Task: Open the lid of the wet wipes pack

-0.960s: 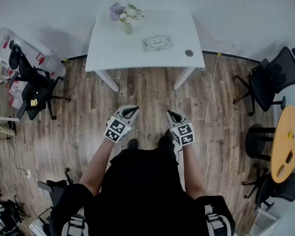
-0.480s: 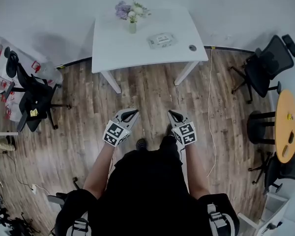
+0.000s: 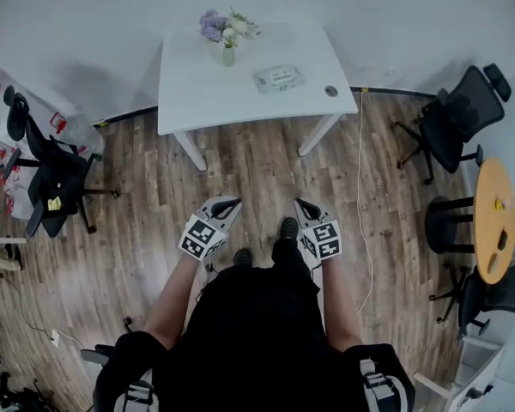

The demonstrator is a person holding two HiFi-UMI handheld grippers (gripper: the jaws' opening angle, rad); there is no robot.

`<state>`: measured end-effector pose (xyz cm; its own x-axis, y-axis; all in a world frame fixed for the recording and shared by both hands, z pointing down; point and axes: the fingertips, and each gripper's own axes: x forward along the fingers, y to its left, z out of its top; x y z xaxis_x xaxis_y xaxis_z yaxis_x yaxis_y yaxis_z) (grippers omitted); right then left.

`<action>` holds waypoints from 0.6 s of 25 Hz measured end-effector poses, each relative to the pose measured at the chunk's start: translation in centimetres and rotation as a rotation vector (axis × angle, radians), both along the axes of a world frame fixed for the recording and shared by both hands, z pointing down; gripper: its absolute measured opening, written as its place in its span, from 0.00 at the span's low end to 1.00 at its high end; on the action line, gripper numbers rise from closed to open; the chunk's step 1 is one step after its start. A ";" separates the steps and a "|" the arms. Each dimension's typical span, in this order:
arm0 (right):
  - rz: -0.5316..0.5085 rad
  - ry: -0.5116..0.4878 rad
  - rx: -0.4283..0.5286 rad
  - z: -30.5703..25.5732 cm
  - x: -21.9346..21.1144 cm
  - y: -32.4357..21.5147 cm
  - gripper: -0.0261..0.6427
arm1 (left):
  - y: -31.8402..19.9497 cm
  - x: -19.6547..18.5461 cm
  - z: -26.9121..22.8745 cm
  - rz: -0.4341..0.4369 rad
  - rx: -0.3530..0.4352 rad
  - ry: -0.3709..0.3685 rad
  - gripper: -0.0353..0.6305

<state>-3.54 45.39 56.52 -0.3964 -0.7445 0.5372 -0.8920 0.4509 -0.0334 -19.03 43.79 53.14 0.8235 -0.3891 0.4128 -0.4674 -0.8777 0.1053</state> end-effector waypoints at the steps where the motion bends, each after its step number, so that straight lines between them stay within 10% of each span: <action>1: -0.003 -0.006 -0.005 0.2 0.3 -0.1 0.06 | -0.3 0.3 0.2 -0.004 -0.005 -0.006 0.09; 15: -0.041 -0.059 -0.030 1.7 9.5 -7.3 0.06 | -7.5 9.0 0.1 -0.064 0.001 -0.065 0.09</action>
